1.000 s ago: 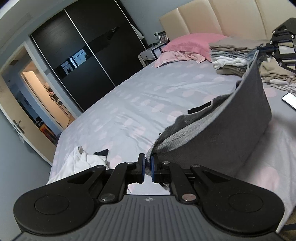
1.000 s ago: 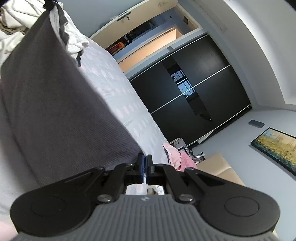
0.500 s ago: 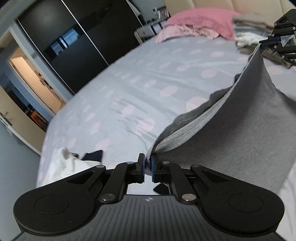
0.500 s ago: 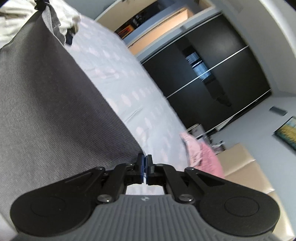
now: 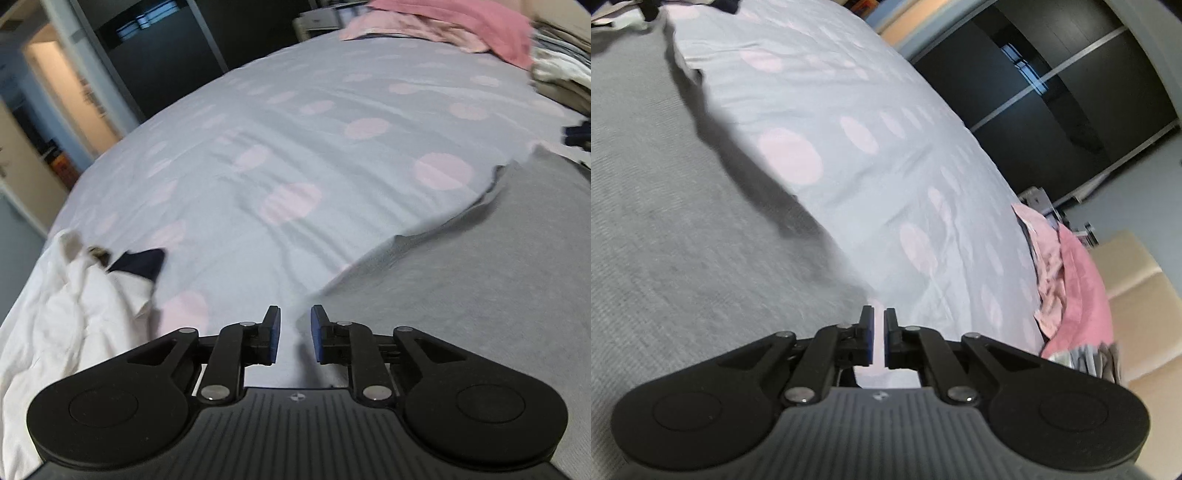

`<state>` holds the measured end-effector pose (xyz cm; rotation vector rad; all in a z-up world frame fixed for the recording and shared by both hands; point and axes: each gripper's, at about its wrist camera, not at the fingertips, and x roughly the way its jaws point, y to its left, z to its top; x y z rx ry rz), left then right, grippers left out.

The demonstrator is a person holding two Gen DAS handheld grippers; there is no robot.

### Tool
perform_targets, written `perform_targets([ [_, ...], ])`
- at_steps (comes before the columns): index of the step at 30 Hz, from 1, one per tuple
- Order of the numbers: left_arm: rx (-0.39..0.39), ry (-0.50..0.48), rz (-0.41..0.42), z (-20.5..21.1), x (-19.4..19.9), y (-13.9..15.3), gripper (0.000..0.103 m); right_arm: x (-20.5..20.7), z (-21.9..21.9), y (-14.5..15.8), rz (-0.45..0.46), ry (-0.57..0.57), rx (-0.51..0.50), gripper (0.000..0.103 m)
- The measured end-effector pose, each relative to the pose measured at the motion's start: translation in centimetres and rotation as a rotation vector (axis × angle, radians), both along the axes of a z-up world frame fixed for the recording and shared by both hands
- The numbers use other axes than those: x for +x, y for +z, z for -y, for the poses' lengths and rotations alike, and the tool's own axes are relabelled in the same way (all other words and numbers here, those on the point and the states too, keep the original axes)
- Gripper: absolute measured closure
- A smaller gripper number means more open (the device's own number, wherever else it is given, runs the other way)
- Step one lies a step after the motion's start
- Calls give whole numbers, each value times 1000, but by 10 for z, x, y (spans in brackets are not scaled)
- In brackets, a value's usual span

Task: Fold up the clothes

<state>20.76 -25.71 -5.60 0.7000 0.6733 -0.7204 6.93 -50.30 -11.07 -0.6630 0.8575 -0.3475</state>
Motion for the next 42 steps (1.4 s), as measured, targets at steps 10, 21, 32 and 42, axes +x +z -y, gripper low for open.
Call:
perform_targets([
  [10,-101,28,-68,-53,-50,41,68,-53,-1,31,59,-137,288,77],
  [21,-187,40,-310,-112,-133,18,59,-150,-21,34,116,-255,752,64],
  [32,-205,155,-446,-115,-141,-28,100,-181,-17,-1,127,-432,971,95],
  [42,-268,243,-452,-141,-137,-12,70,-204,-8,8,161,-525,1019,80],
])
